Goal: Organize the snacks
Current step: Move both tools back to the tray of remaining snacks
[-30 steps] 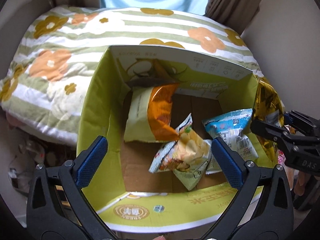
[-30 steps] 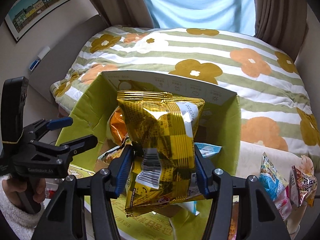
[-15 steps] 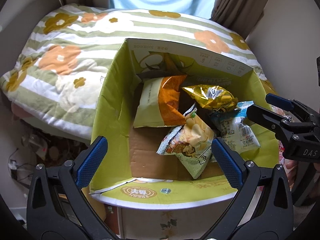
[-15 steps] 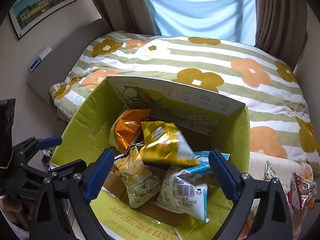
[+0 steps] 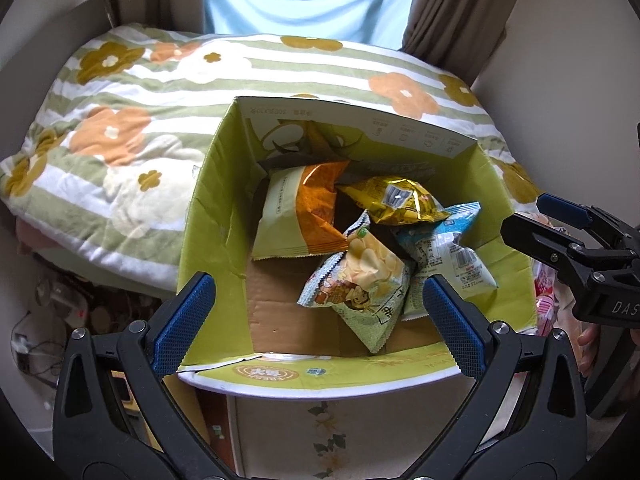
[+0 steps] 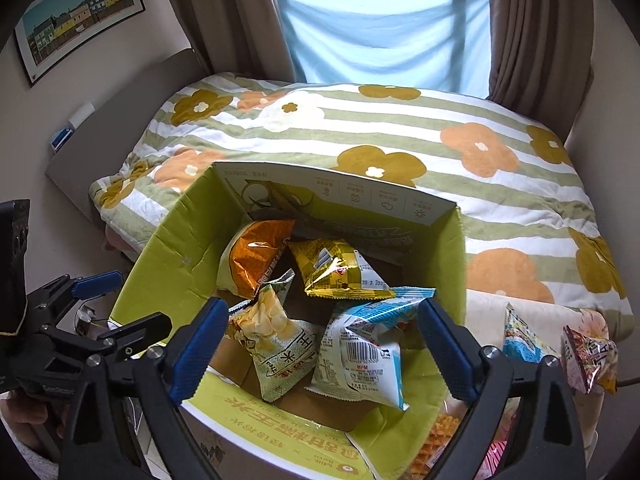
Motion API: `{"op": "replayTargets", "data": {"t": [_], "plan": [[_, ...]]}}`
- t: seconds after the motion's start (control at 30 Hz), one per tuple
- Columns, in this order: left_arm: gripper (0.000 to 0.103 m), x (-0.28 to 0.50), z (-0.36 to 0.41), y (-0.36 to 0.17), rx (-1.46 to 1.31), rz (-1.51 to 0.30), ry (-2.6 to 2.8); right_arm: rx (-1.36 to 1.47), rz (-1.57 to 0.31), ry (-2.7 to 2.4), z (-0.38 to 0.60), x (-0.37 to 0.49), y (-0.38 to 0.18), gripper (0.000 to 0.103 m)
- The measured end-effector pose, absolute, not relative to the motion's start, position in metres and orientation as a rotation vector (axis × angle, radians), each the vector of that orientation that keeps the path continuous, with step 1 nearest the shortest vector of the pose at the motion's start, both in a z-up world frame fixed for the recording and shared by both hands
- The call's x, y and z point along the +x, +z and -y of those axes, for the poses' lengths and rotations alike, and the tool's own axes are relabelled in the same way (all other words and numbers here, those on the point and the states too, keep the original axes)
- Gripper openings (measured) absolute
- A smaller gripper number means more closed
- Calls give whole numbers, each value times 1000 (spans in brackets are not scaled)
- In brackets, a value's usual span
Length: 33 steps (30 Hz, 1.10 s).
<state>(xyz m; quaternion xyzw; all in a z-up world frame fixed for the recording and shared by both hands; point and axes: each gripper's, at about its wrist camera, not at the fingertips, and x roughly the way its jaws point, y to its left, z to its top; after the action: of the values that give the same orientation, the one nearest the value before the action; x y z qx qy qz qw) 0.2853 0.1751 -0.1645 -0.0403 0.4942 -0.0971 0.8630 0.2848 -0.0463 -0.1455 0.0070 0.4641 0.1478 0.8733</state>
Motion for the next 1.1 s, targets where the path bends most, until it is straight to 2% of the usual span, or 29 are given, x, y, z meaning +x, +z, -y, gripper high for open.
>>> {"op": "replayTargets", "data": {"t": [0.37,0.83,1.1], "plan": [[103,257,-128,-144,-52,-992,-228,51,-924,286,91,250,-129,94],[103,188,4,-131,-53,-951,-225,57,-911,272,231,183,-111,94],[103,146,75,-146,-50,-949,-237,74,-926,242,306,143,-124,94]]}}
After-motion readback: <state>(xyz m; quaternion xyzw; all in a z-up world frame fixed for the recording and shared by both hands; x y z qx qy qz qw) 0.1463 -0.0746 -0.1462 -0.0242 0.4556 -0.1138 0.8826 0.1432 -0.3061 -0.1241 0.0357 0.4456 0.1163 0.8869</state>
